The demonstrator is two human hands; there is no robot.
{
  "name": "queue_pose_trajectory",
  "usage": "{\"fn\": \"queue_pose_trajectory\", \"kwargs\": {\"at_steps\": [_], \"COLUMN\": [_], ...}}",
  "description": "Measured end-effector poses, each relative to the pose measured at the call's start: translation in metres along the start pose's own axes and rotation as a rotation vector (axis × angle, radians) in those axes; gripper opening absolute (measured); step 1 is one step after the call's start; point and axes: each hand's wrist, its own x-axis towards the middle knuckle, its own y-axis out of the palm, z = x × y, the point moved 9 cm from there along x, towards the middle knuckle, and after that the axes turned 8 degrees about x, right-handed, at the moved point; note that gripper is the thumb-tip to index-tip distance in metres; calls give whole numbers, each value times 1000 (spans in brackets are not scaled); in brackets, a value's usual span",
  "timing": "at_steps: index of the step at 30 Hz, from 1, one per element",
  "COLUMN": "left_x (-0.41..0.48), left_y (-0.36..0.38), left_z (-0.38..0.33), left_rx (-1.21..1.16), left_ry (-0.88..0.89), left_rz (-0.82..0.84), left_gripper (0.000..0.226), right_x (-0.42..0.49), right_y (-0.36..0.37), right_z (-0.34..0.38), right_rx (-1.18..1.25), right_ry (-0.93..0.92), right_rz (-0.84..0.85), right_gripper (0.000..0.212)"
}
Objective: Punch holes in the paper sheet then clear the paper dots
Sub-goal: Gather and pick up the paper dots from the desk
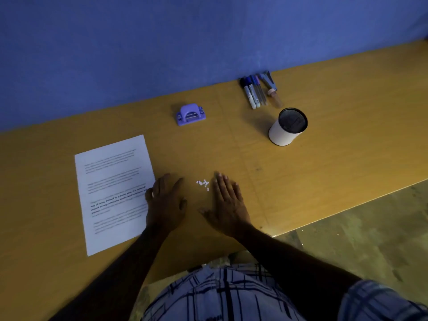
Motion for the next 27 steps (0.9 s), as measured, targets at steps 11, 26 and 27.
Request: {"fn": "queue_pose_trajectory", "kwargs": {"at_steps": [11, 26, 27], "left_x": [7, 2, 1], "left_y": [20, 16, 17], "left_z": [-25, -43, -39], "left_rx": [108, 133, 123], "left_ry": [103, 268, 255], "left_rz": [46, -34, -27], "left_gripper": [70, 63, 63], "right_x": [4, 18, 19], "right_y": [-11, 1, 1], "right_z": [-26, -19, -18], "right_rx": [-87, -78, -92], "right_ry": [87, -61, -76], "right_rz": [44, 88, 98], "right_gripper": [90, 69, 68]}}
